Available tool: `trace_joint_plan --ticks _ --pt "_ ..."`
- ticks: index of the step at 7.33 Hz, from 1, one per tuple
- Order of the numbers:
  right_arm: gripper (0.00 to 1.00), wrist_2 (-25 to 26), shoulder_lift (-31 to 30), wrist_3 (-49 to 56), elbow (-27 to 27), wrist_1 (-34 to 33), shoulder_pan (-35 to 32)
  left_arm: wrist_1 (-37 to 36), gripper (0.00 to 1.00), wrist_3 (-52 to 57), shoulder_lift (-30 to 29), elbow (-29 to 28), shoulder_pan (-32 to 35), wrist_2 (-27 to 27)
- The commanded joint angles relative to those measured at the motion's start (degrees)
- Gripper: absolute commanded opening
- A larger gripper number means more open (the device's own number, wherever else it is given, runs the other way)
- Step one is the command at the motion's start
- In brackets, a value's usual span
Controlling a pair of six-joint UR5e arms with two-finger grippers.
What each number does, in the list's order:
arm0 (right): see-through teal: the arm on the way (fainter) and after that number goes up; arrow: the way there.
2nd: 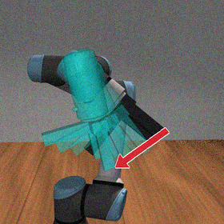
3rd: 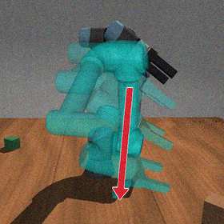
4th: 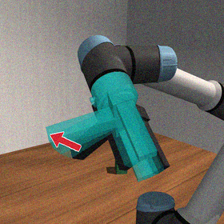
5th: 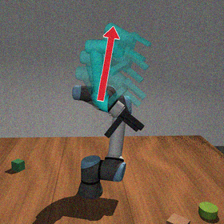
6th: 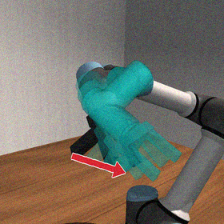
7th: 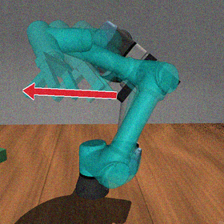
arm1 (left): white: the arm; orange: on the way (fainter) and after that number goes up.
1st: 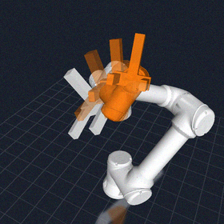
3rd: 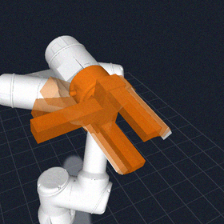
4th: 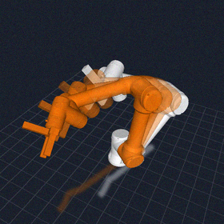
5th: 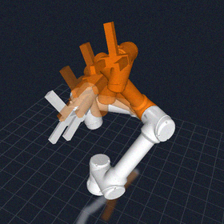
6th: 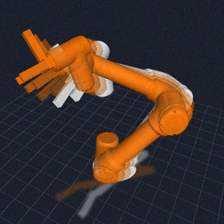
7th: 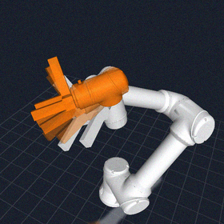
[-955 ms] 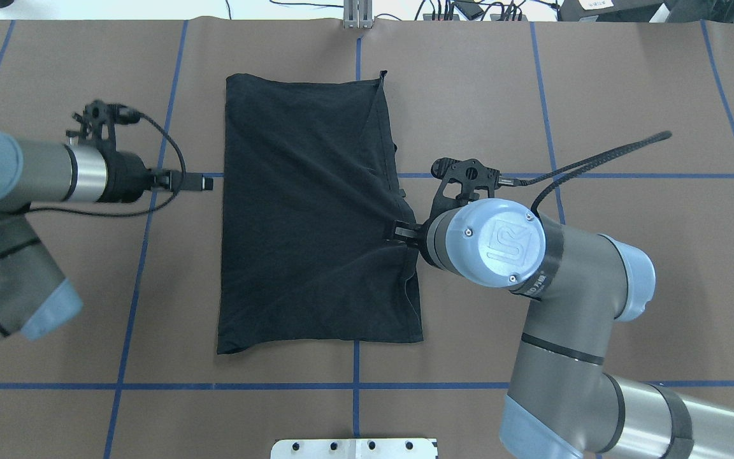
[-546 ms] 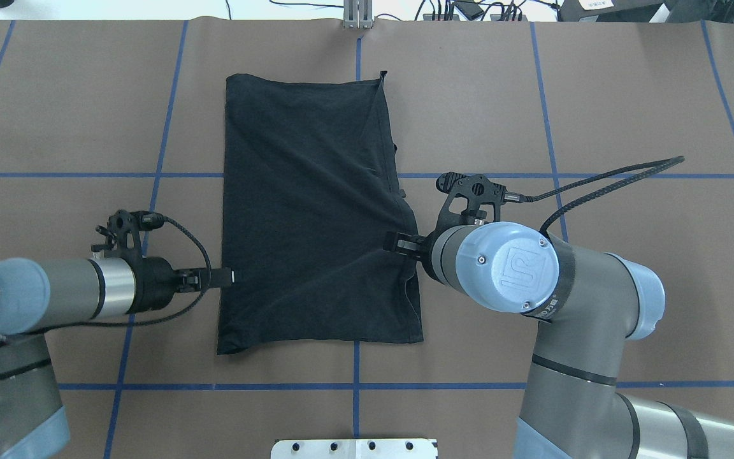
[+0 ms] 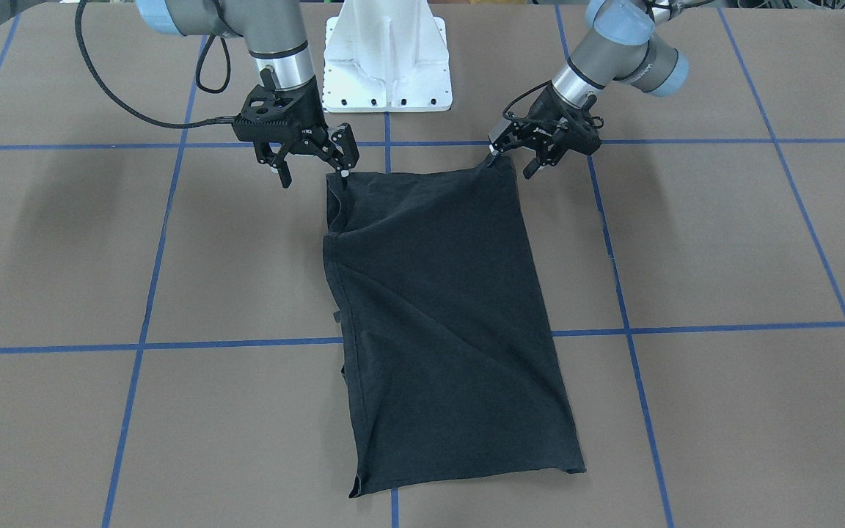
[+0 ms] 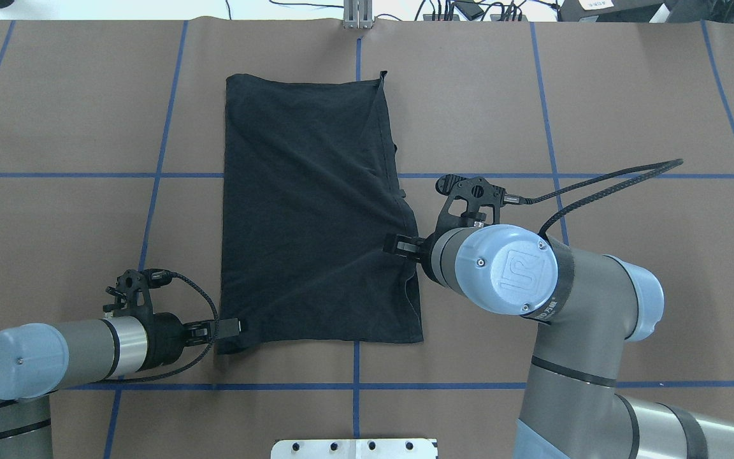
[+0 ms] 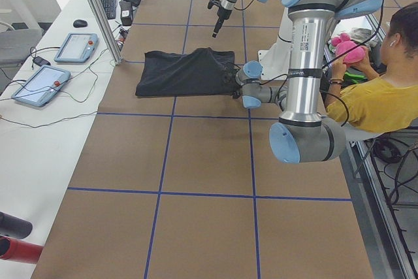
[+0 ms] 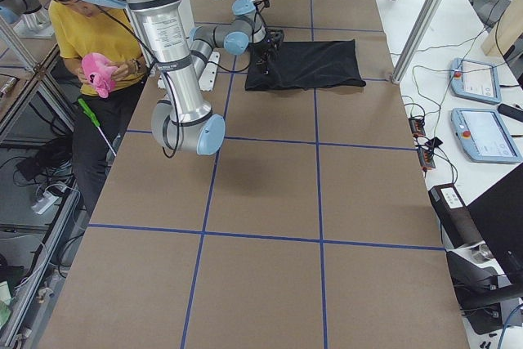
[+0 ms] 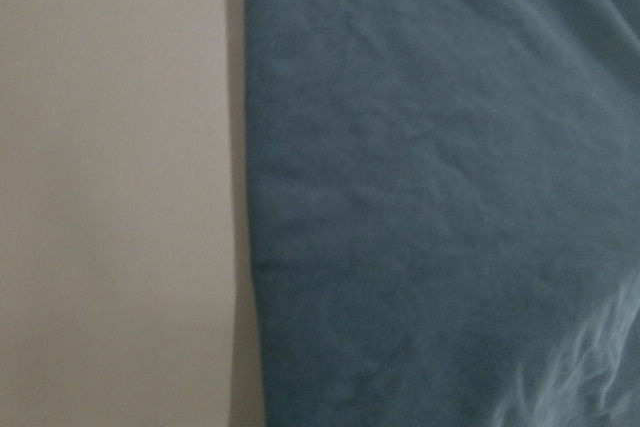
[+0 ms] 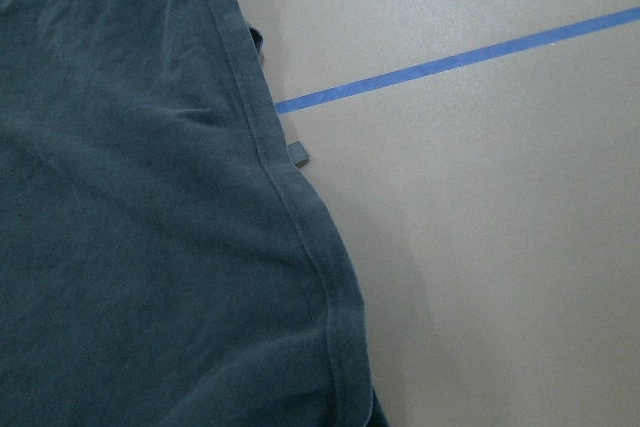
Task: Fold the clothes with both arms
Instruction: 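Lower both grippers to the shirt's corners nearest the robot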
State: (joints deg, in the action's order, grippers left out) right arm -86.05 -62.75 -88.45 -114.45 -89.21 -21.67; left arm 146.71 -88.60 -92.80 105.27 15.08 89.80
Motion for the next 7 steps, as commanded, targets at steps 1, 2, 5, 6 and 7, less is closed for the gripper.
trace_joint_plan --ticks 1,2,5,6,7 --pt "1.0 0.0 0.0 0.12 0.02 0.0 0.05 -0.02 0.8 -1.75 -0.19 -0.23 -1.02 -0.59" --pt "1.0 0.0 -0.09 0.12 0.02 0.0 0.05 -0.02 0.76 -1.75 -0.19 -0.41 -1.02 -0.59" --pt "1.0 0.0 -0.44 0.56 0.02 0.0 -0.04 -0.02 0.42 -1.66 -0.37 -0.32 -1.11 -0.59" --pt "1.0 0.09 -0.44 0.56 0.02 0.0 -0.04 -0.02 0.36 -1.66 -0.37 -0.24 -1.02 -0.59" --pt "1.0 0.09 -0.53 0.56 0.02 0.0 0.05 -0.02 0.28 -1.66 -0.37 -0.24 -1.02 -0.59"
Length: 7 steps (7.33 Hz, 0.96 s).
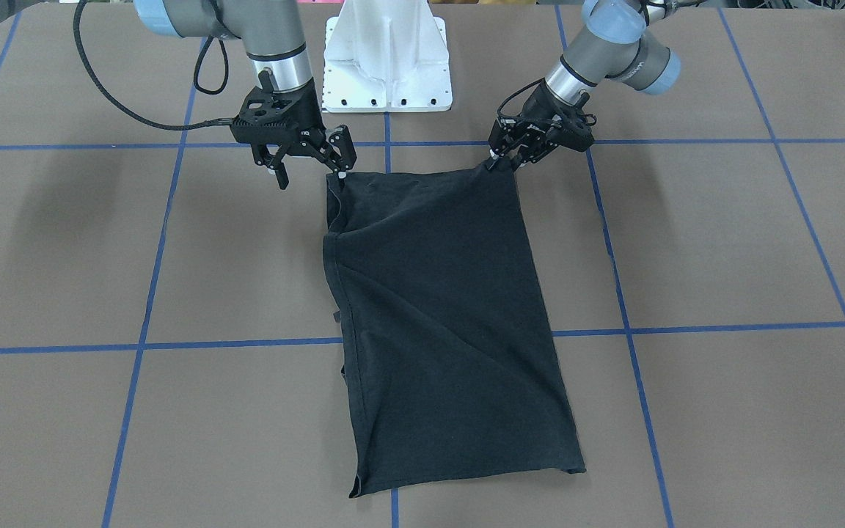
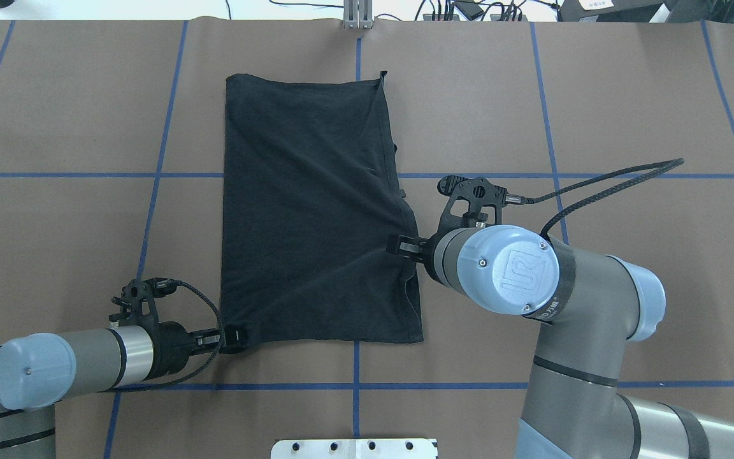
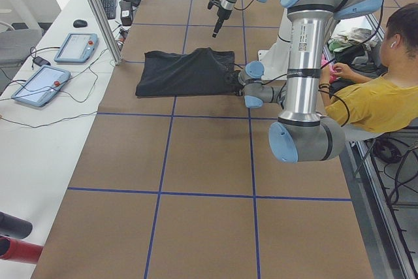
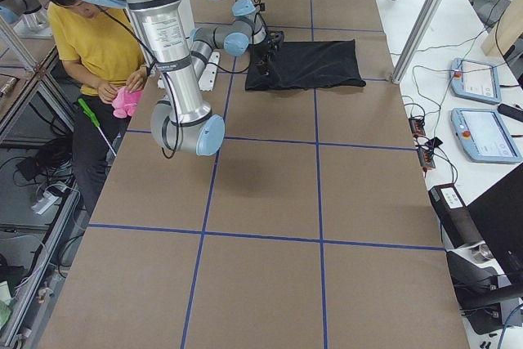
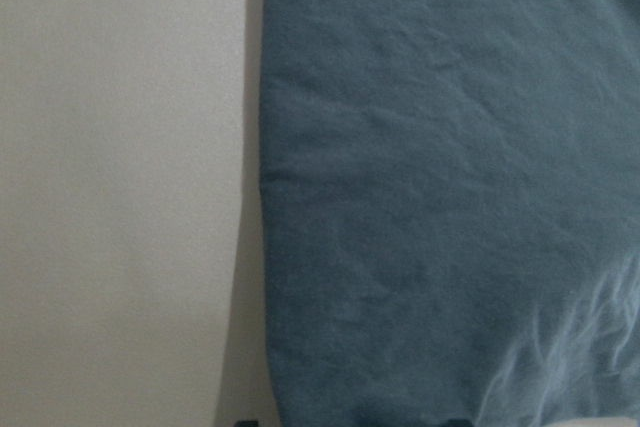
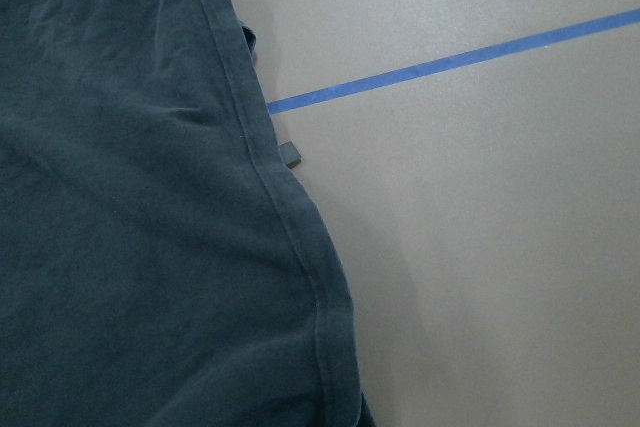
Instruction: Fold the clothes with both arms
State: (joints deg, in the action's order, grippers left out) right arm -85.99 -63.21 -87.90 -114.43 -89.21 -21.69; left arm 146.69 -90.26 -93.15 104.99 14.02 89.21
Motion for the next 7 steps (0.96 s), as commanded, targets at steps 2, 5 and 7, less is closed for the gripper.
trace_joint_plan --ticks 2,5,7 --pt "1.0 0.03 0.01 -0.07 0.17 0.0 0.07 0.0 0.0 0.0 -0.01 0.3 0.04 0.0" --pt "0.98 2.39 0.97 -10.74 0.79 0.09 1.38 0.0 0.0 0.0 -0.1 0.3 0.04 0.0" --pt "0.96 2.49 1.59 -19.27 2.54 0.09 2.96 0.0 0.0 0.0 -0.1 0.21 0.04 0.0"
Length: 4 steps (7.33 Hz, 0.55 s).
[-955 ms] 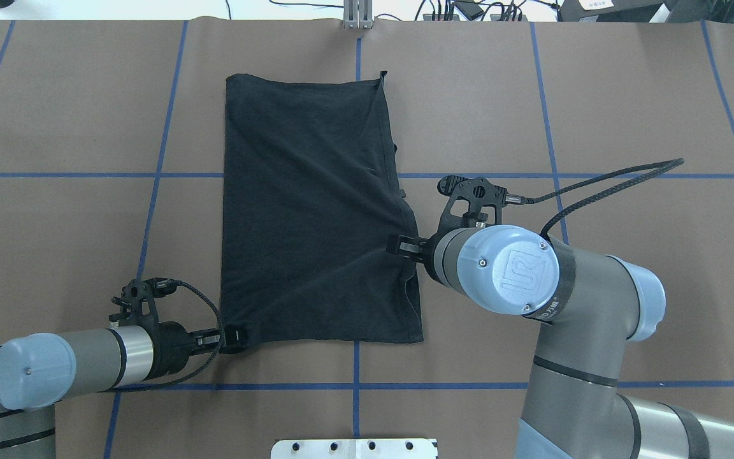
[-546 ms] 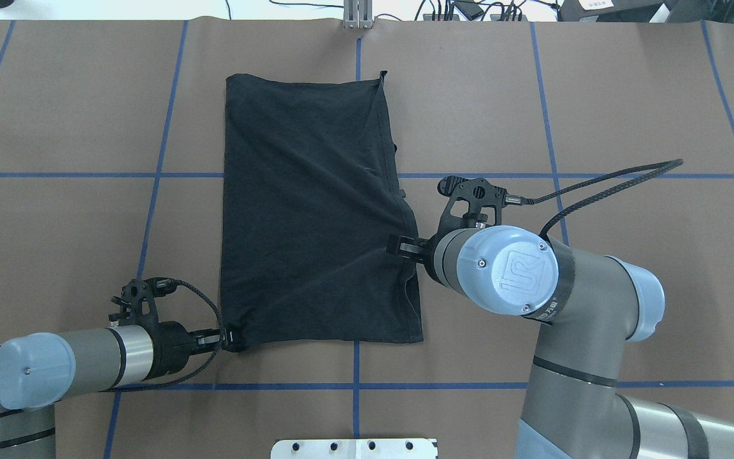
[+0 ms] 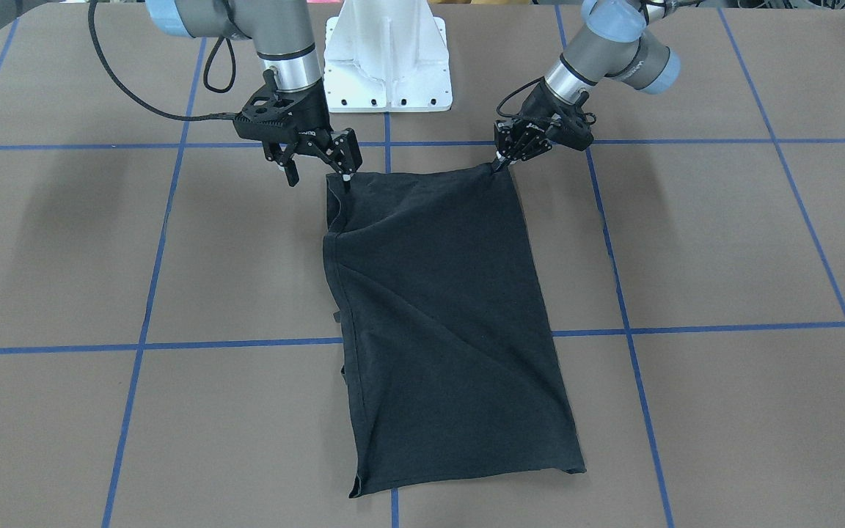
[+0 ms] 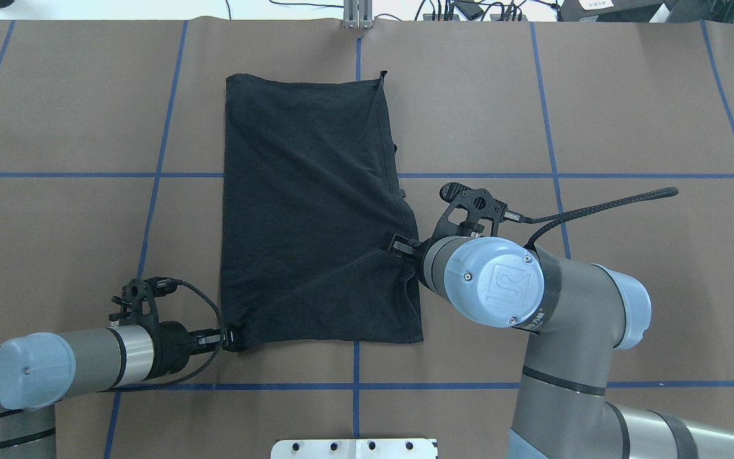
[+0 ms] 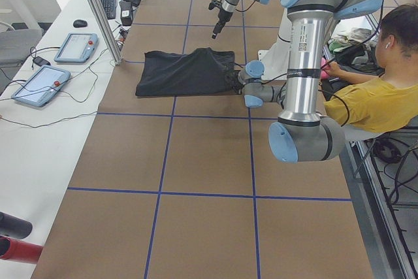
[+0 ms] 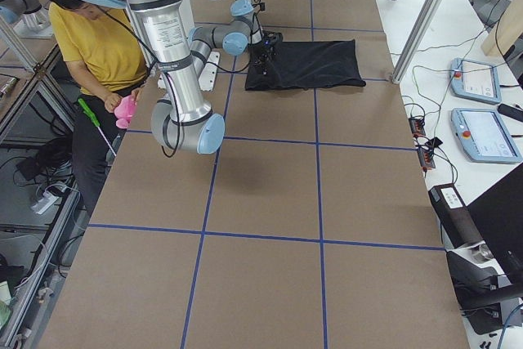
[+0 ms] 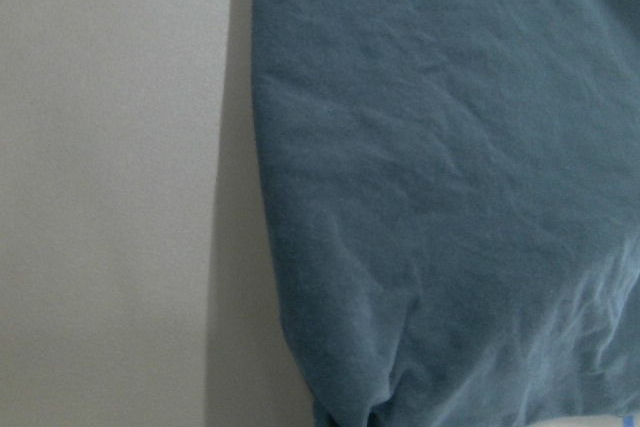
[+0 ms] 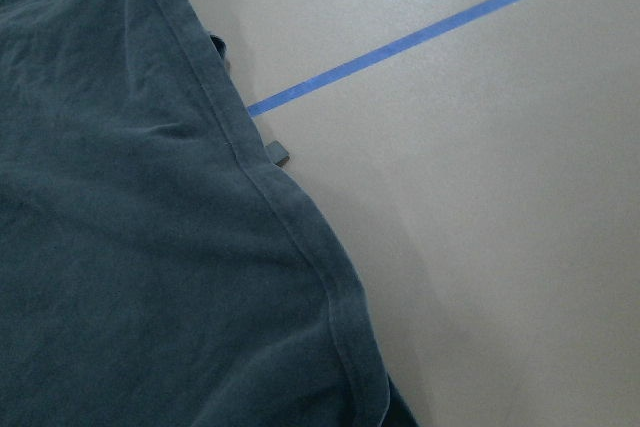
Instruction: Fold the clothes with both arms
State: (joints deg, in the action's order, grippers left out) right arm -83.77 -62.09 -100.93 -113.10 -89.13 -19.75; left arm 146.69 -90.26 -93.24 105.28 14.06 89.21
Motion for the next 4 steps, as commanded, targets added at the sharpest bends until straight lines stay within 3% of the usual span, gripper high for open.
trace_joint_plan --ticks 1,3,4 --pt "0.94 1.23 3.87 -10.12 5.13 0.01 1.81 0.09 0.0 0.0 -0.02 -0.07 0.0 0.0" --pt "0.88 2.39 10.47 -15.5 13.4 0.18 2.35 0.0 0.0 -0.09 -0.1 -0.07 0.0 0.0" --pt "0.88 2.47 10.76 -15.96 15.52 0.79 2.7 0.0 0.0 0.0 -0.1 0.01 0.0 0.0"
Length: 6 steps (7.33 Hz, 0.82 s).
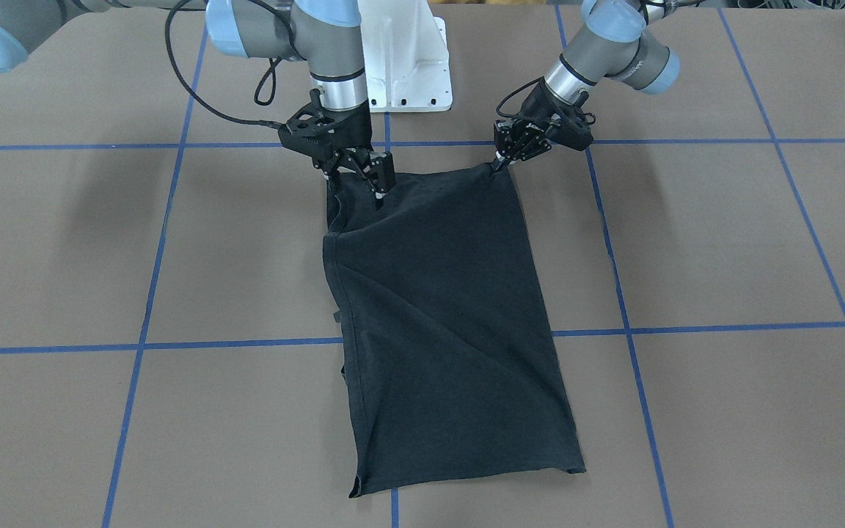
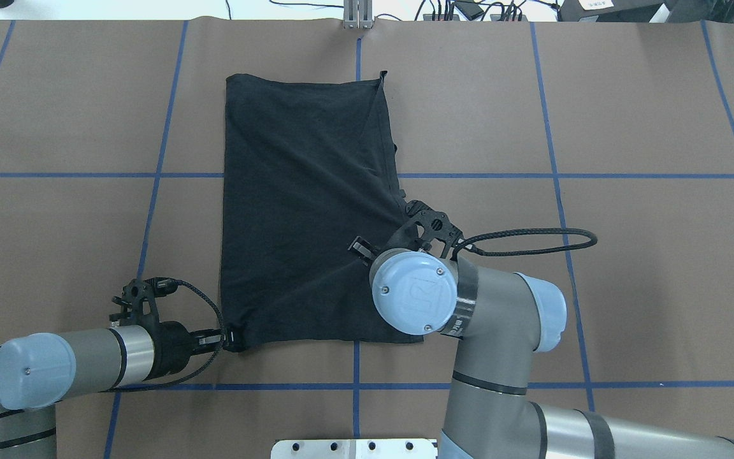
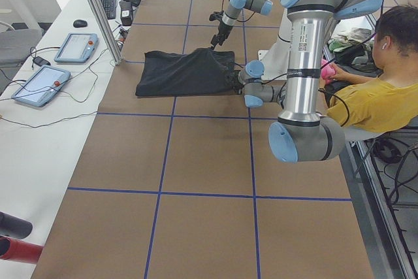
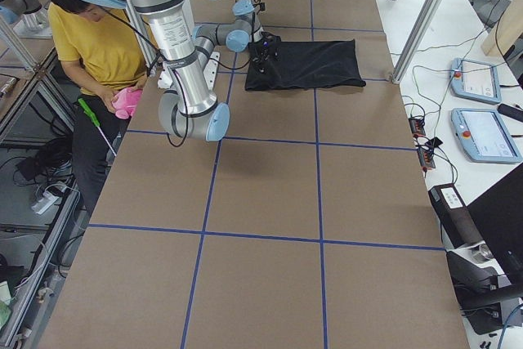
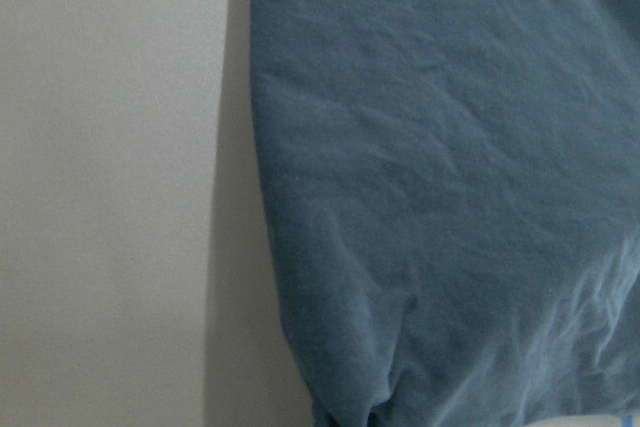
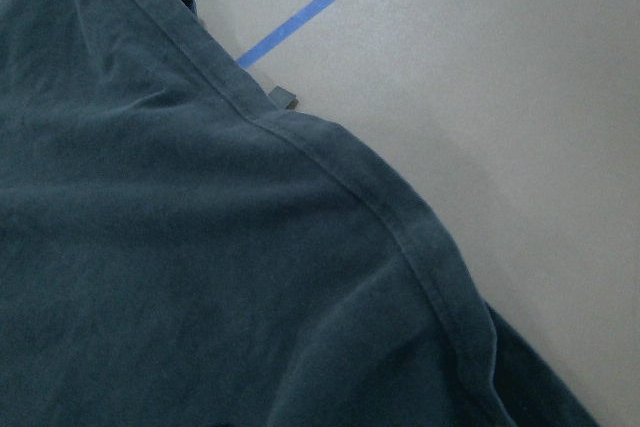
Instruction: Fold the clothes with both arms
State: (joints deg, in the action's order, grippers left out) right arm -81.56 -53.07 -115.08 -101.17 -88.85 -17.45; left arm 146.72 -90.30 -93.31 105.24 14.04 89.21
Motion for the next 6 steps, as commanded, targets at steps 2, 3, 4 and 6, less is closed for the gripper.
trace_joint_plan --ticks 2,3,4,6 --pt "0.88 0.35 1.56 -1.46 5.36 1.39 1.36 -0.03 0.0 0.04 -0.12 0.05 0.02 0.0" --pt "0.89 0.78 1.3 -1.63 5.37 1.31 2.07 0.06 0.0 -0.05 -0.29 -0.04 0.02 0.0" --pt "0.89 1.74 1.3 -1.72 5.8 1.31 3.03 0.06 0.0 0.04 -0.29 -0.04 0.02 0.0" --pt "0.89 2.1 1.21 -1.72 5.98 1.31 3.74 -0.03 0.0 -0.05 -0.29 -0.04 0.02 0.0"
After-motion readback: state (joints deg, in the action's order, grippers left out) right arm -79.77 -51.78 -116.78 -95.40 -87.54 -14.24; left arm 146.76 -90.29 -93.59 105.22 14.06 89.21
